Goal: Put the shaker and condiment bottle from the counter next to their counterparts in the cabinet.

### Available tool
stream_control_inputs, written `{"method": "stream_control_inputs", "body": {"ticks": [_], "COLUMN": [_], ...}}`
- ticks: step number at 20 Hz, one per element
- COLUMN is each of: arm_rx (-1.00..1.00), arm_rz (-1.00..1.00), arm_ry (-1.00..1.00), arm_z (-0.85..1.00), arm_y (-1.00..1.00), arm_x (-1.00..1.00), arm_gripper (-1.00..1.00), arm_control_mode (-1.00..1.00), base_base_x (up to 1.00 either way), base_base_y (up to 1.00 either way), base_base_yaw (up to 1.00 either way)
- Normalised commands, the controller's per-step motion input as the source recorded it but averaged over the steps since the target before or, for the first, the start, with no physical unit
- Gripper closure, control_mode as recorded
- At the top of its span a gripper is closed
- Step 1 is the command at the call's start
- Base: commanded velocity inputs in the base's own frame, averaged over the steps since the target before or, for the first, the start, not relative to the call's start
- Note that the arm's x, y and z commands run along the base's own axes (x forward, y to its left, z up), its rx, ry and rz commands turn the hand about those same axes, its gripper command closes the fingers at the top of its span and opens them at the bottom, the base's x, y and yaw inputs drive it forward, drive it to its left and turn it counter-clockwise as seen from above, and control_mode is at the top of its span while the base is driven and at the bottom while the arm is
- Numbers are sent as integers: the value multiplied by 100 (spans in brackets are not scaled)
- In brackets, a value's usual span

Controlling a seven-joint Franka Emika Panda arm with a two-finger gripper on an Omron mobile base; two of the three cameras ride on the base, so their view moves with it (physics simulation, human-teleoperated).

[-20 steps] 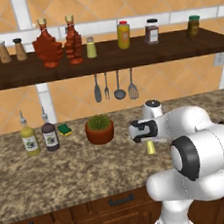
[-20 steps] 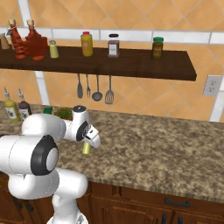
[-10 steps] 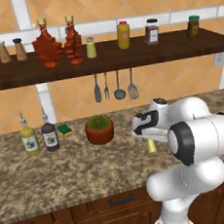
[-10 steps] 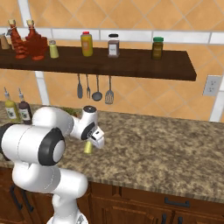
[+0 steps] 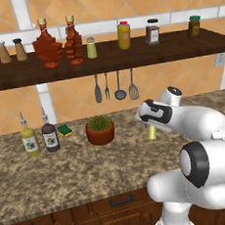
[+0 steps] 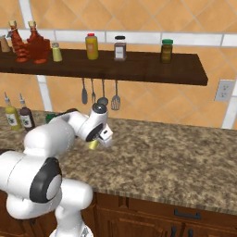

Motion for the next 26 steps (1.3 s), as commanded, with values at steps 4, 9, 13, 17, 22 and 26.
{"method": "stream_control_inputs", "body": {"ticks": [4, 9, 13, 17, 22, 26], "arm_rx": [2, 1, -5, -5, -6, -10], "arm_rz": [-15, -5, -13, -15, -11, -1], "arm_ry": [-22, -8, -5, 0, -2, -21], "arm_z": [43, 12, 95, 100, 90, 20], "arm_y": [10, 6, 17, 11, 23, 29], "arm_x": [-3, -3, 13, 16, 6, -17], "arm_gripper": [100, 100, 100, 100, 100, 100], "arm_control_mode": [-100, -100, -100, -100, -100, -100], "base_base_x": [0, 0, 0, 0, 0, 0], "base_base_y": [0, 0, 0, 0, 0, 0], "base_base_yaw": [0, 0, 0, 0, 0, 0]}}
